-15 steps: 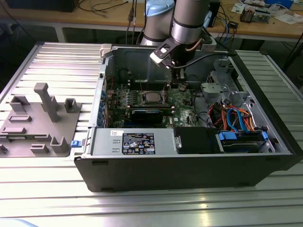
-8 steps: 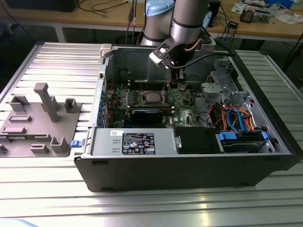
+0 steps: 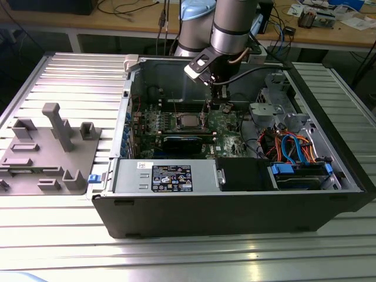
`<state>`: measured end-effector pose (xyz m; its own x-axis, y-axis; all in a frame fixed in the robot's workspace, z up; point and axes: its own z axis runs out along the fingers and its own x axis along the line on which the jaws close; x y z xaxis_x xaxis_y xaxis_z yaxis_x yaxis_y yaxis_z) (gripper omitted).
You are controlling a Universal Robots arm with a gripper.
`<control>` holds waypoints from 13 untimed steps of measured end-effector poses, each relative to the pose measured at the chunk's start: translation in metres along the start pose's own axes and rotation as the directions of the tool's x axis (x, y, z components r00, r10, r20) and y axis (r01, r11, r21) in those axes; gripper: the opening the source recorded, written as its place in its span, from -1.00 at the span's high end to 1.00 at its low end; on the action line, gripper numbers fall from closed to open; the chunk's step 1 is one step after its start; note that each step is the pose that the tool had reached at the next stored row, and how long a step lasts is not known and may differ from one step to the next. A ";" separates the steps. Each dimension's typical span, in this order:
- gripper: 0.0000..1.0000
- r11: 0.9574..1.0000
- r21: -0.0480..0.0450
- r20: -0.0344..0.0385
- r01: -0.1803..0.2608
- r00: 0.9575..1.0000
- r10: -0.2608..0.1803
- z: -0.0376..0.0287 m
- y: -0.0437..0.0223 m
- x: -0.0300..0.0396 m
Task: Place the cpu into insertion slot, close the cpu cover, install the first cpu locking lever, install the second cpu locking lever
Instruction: 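Close the cpu cover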
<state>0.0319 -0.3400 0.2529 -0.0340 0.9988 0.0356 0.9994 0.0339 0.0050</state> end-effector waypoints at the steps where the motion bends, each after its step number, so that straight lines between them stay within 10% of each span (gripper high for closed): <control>1: 0.79 1.000 0.000 0.000 0.000 1.000 0.000 0.0000 -0.0002 0.0000; 13: 0.79 1.000 0.000 0.000 0.000 1.000 0.000 0.0000 -0.0037 0.0000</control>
<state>0.0281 -0.3401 0.2529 -0.0342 0.9988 0.0357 0.9994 0.0340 0.0050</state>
